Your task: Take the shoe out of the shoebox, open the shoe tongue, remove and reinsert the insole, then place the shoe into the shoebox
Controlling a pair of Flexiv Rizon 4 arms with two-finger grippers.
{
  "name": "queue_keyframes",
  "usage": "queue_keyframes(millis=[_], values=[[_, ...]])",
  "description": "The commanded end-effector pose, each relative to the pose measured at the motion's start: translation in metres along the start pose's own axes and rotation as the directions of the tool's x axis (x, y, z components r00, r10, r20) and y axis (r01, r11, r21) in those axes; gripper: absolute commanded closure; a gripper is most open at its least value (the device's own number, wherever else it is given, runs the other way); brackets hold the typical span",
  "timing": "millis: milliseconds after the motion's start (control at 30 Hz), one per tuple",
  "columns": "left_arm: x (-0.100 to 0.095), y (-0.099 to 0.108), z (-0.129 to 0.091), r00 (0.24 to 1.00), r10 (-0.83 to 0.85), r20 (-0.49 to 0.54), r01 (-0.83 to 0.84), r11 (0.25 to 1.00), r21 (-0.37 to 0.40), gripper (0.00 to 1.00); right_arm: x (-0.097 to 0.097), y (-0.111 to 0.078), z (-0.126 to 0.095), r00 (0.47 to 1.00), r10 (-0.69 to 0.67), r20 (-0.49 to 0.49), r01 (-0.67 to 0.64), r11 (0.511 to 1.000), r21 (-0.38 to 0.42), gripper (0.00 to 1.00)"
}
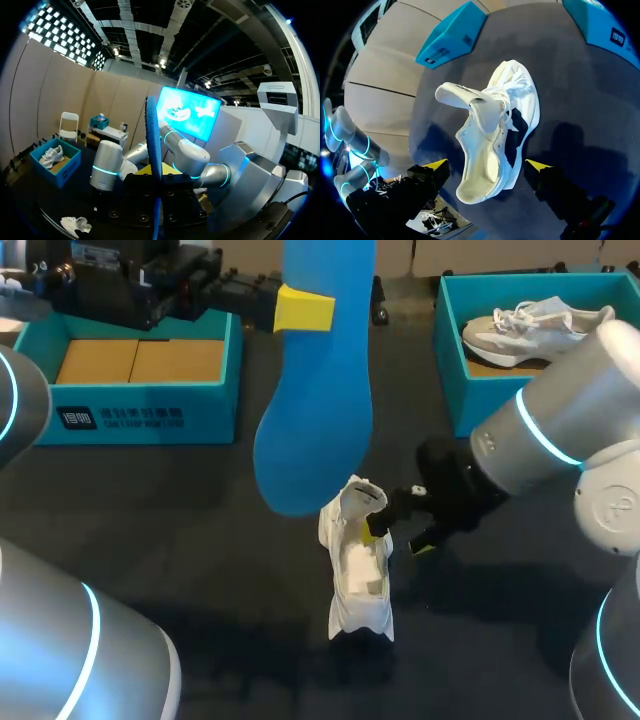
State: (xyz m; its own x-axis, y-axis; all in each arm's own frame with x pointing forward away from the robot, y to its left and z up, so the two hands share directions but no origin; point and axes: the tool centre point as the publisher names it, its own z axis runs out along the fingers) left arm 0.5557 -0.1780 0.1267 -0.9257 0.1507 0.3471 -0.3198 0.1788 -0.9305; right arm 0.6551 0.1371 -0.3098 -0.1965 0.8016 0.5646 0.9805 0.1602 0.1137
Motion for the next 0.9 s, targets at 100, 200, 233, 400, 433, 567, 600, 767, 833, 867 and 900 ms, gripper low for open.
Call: queue_keyframes(millis=[100, 200, 233, 400, 433, 567, 600, 767, 833, 867, 900], values=[[-0.001, -0.001, 0.001, 1.000, -0.001, 0.001, 0.001, 1.000, -0.004, 1.00, -0.004, 0.001, -0.002, 0.997, 0.029, -0.068, -0.031, 0.999, -0.018, 0.00], [-0.001, -0.001, 0.001, 1.000, -0.001, 0.001, 0.001, 1.000, -0.004, 1.00, -0.005, 0.007, -0.024, 0.988, 0.041, -0.150, -0.055, 0.994, -0.094, 0.00], [-0.001, -0.001, 0.001, 1.000, -0.001, 0.001, 0.001, 1.000, -0.004, 1.00, -0.006, 0.008, -0.032, 0.984, 0.053, -0.168, -0.073, 0.991, -0.116, 0.00], [-0.001, -0.001, 0.001, 1.000, -0.001, 0.001, 0.001, 1.000, -0.004, 1.00, -0.004, 0.015, -0.060, 0.968, 0.078, -0.240, -0.122, 0.977, -0.177, 0.00], [-0.001, -0.001, 0.001, 1.000, -0.001, 0.001, 0.001, 1.000, -0.004, 1.00, -0.004, 0.016, -0.063, 0.965, 0.076, -0.249, -0.123, 0.976, -0.180, 0.00], [-0.001, -0.001, 0.001, 1.000, -0.001, 0.001, 0.001, 1.000, -0.004, 1.00, -0.001, 0.024, -0.075, 0.939, 0.047, -0.341, -0.124, 0.970, -0.208, 0.00], [-0.001, -0.001, 0.001, 1.000, -0.001, 0.001, 0.001, 1.000, -0.004, 1.00, 0.001, 0.026, -0.077, 0.931, 0.029, -0.363, -0.114, 0.970, -0.215, 0.00], [-0.001, -0.001, 0.001, 1.000, -0.001, 0.001, 0.001, 1.000, -0.004, 1.00, 0.006, 0.039, -0.089, 0.911, 0.006, -0.412, -0.104, 0.971, -0.216, 0.00], [-0.001, -0.001, 0.001, 1.000, -0.001, 0.001, 0.001, 1.000, -0.004, 1.00, 0.009, 0.046, -0.094, 0.891, -0.003, -0.454, -0.101, 0.974, -0.204, 0.00], [-0.001, -0.001, 0.001, 1.000, -0.001, 0.001, 0.001, 1.000, -0.004, 1.00, 0.010, 0.049, -0.096, 0.889, 0.002, -0.458, -0.106, 0.974, -0.201, 0.00], [-0.001, -0.001, 0.001, 1.000, -0.001, 0.001, 0.001, 1.000, -0.004, 1.00, 0.013, 0.051, -0.097, 0.888, 0.009, -0.460, -0.112, 0.974, -0.197, 0.00]])
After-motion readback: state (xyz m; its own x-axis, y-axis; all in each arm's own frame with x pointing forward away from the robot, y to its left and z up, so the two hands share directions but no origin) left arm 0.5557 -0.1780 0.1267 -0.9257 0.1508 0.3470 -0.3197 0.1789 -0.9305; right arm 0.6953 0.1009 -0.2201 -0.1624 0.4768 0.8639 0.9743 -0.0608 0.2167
